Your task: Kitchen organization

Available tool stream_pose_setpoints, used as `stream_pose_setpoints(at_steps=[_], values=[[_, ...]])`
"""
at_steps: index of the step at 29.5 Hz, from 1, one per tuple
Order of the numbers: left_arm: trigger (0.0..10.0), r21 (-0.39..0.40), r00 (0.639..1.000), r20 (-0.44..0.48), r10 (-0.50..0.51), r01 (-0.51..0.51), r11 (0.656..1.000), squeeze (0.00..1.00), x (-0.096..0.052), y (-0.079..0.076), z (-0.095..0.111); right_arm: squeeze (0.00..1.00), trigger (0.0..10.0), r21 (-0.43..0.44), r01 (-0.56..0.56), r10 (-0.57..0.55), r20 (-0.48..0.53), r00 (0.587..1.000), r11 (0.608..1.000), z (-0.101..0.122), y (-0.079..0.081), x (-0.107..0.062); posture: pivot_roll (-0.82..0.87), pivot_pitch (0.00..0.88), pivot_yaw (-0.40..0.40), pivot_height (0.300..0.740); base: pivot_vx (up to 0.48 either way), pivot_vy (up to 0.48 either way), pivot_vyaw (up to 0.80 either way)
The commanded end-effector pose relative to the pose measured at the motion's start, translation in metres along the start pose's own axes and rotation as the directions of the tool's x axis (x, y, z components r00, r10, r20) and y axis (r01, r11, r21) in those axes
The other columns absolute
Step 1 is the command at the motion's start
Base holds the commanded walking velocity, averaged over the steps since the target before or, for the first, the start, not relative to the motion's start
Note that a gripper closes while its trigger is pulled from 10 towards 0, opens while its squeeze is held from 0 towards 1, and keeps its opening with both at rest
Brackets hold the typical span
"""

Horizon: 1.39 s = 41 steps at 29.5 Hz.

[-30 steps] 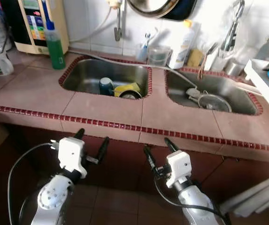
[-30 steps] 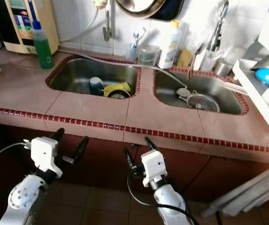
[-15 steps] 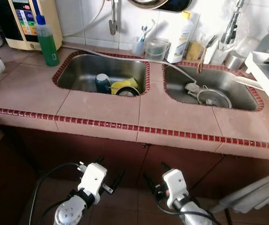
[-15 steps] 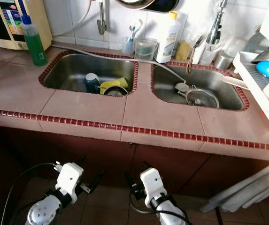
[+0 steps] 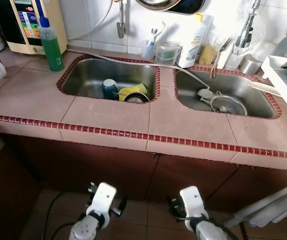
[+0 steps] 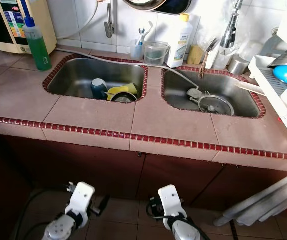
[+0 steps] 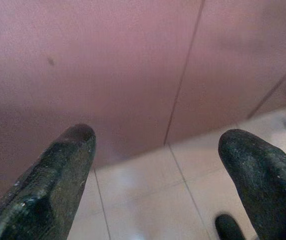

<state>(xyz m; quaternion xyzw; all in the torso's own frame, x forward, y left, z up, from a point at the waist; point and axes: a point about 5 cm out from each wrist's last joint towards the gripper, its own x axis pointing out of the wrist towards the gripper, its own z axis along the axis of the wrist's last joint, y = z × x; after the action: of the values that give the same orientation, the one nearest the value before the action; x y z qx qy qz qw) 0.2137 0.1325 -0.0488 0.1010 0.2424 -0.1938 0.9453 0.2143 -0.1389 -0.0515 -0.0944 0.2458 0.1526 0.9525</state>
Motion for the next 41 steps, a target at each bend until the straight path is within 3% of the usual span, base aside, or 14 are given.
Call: stream_pose_setpoints(at_steps=[1, 8, 18, 21, 23, 29, 41], values=[[10.0, 0.002, 0.999, -0.044, -0.001, 0.002, 1.000, 0.00, 0.000, -0.003, -0.006, 0.00, 10.0, -0.024, -0.006, 0.005, -0.048, 0.999, 1.000, -0.007, 0.000, -0.002, -0.13, 0.017, -0.072, 0.740, 0.000, 0.000, 0.00], [10.0, -0.006, 0.984, -0.171, 0.045, -0.047, 0.999, 0.00, -0.007, 0.005, -0.026, 0.00, 10.0, -0.020, 0.005, -0.009, -0.181, 0.983, 1.000, -0.028, -0.004, -0.010, -0.13, 0.004, -0.063, 0.740, 0.000, 0.000, 0.00], [10.0, -0.011, 0.947, -0.286, 0.145, -0.155, 0.988, 0.00, -0.019, 0.025, -0.045, 0.00, 10.0, 0.017, 0.044, -0.038, -0.281, 0.959, 0.999, -0.048, -0.008, -0.022, -0.14, 0.000, -0.052, 0.740, 0.000, 0.000, 0.00], [10.0, -0.007, 0.942, -0.303, 0.143, -0.152, 0.988, 0.00, -0.023, 0.027, -0.049, 0.00, 10.0, 0.048, 0.080, -0.061, -0.314, 0.947, 0.996, -0.055, -0.011, -0.027, -0.14, 0.000, -0.052, 0.740, 0.000, 0.000, 0.00], [10.0, -0.008, 0.930, -0.333, 0.156, -0.168, 0.986, 0.00, -0.028, 0.032, -0.055, 0.00, 10.0, 0.116, 0.102, -0.057, -0.340, 0.939, 0.988, -0.062, -0.013, -0.032, -0.14, 0.000, -0.051, 0.740, 0.000, 0.000, 0.00], [10.0, -0.036, 0.911, -0.364, 0.196, -0.224, 0.974, 0.00, -0.035, 0.040, -0.061, 0.00, 10.0, 0.181, 0.232, -0.145, -0.397, 0.906, 0.956, -0.074, -0.025, -0.043, -0.14, 0.000, -0.055, 0.740, 0.000, 0.000, 0.00], [10.0, -0.070, 0.904, -0.384, 0.187, -0.230, 0.971, 0.00, -0.039, 0.034, -0.068, 0.00, 10.0, 0.171, 0.233, -0.140, -0.429, 0.892, 0.957, -0.082, -0.018, -0.048, -0.14, 0.000, -0.048, 0.740, 0.000, 0.000, 0.00]])
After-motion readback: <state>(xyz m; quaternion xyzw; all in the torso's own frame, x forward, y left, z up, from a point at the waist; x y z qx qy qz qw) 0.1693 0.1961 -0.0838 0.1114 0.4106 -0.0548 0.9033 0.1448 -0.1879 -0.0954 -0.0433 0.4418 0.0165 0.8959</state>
